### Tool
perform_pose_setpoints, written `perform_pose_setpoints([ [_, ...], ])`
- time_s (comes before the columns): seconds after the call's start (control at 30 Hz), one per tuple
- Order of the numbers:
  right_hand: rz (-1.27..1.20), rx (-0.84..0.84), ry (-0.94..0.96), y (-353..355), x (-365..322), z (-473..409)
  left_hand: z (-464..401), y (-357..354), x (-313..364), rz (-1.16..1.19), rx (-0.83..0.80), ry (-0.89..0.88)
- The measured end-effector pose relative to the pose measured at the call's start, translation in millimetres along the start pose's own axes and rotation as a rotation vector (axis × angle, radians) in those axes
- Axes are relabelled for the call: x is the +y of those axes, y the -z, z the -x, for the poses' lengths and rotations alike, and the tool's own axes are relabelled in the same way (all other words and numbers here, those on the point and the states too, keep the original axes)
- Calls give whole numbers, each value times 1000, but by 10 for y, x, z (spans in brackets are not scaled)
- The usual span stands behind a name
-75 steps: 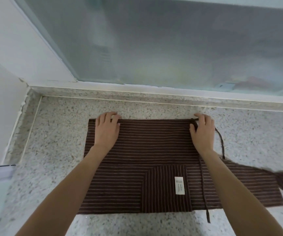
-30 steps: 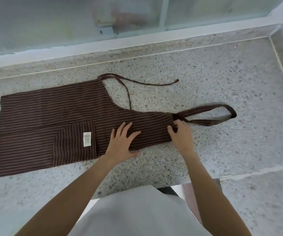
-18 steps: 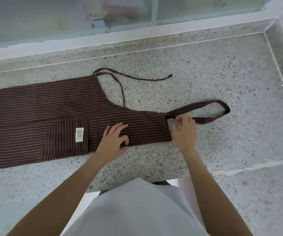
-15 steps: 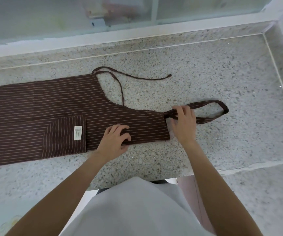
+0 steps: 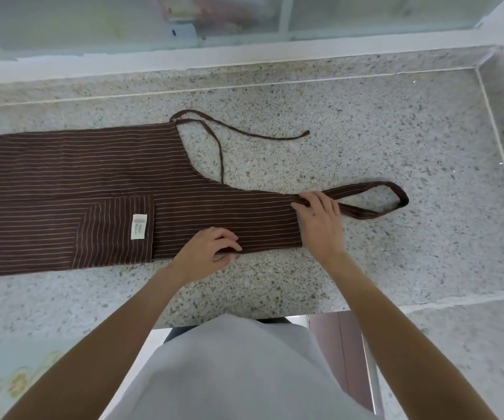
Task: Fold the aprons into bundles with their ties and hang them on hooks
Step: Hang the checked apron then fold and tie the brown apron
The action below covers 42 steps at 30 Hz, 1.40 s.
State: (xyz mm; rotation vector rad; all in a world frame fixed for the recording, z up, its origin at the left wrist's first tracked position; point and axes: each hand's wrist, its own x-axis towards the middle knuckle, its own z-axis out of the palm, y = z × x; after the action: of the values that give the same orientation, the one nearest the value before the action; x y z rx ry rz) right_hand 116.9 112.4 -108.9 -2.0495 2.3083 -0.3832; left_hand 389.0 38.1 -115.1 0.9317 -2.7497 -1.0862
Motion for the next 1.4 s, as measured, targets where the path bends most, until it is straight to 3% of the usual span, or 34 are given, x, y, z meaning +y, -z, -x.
perform_pose_setpoints([
  [0.1,-170,21,157,-2,-552,-88,266,145,-126,28,187,97],
  [0.23,-343,-92,337,-153,-1398,-282,839,378,-529,-49,357,370],
  [0.43,-269,-482,516,-423,-2434,-414,1636,712,-1154,-160,260,679],
  [0.6,28,-458,482,-550,-2815,-309,2046,995,-1520,-218,120,595],
  [0.8,-127,-280,311,-522,-2918,-359,2188,1263,-1867,-307,192,497],
  [0.97,-105,-377,134,-314,-2911,-307,2205,1613,-1843,-268,71,451],
  [1.17,-32,-28,269,18,-2883,-899,2026,2212,-1835,-437,349,226],
  [1.27,4,36,270,30,-2855,-1471,1720,2529,-2039,-473,410,251],
  [1.4,-2,-83,218,-253,-2810,-2111,1332,2734,-2362,-580,317,434],
])
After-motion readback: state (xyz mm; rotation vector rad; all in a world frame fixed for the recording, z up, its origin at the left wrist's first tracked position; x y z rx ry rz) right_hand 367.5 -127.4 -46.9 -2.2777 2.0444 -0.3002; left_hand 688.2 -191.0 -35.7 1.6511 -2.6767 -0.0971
